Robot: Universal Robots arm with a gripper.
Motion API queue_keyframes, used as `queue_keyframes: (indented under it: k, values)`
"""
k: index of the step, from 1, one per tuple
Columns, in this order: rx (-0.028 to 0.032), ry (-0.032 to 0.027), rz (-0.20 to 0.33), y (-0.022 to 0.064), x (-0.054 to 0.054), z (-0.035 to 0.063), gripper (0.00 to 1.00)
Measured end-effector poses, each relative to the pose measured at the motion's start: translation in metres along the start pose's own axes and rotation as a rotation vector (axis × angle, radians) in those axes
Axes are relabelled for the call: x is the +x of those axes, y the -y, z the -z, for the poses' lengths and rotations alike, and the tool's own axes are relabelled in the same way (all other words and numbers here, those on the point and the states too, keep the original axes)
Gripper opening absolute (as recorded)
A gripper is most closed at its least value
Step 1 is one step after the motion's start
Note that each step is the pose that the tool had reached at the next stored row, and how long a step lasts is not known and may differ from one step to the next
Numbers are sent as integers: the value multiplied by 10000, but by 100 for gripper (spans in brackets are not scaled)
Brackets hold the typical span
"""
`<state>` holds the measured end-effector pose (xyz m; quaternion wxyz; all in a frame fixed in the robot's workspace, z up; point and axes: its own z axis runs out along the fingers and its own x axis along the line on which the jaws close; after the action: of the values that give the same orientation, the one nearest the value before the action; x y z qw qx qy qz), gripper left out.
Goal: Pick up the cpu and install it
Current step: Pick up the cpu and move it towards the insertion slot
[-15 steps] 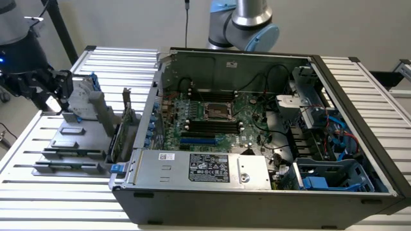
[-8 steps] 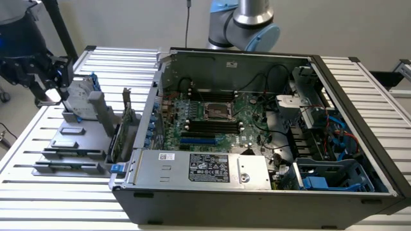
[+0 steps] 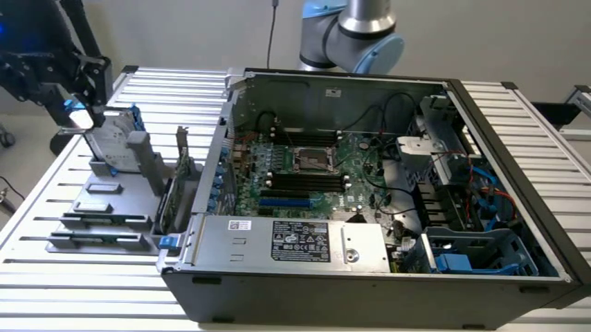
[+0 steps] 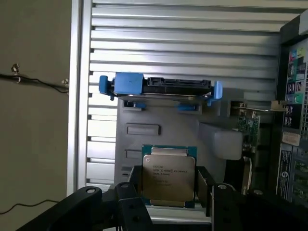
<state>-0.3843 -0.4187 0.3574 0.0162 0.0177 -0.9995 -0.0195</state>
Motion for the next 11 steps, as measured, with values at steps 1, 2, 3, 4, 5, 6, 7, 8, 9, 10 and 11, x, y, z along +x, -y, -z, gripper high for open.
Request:
queue_keyframes:
  k: [1,2,3,4,5,6,7,8,9,10,11]
  values:
    - [0,-1,0,-1,-46,20,54]
    - [0,-1,0,-2,-90,36,54]
    - [0,-2,0,-3,-135,51,54]
    - [0,-2,0,-4,-179,63,54]
    - [0,-1,0,-5,-224,75,54]
    - [0,-1,0,-6,-269,86,54]
    - [0,-2,0,-8,-317,98,54]
    - [0,-2,0,-9,-361,108,54]
    - [0,-1,0,-10,-406,118,54]
    - [0,-2,0,-11,-449,128,54]
    - [0,-2,0,-13,-495,138,54]
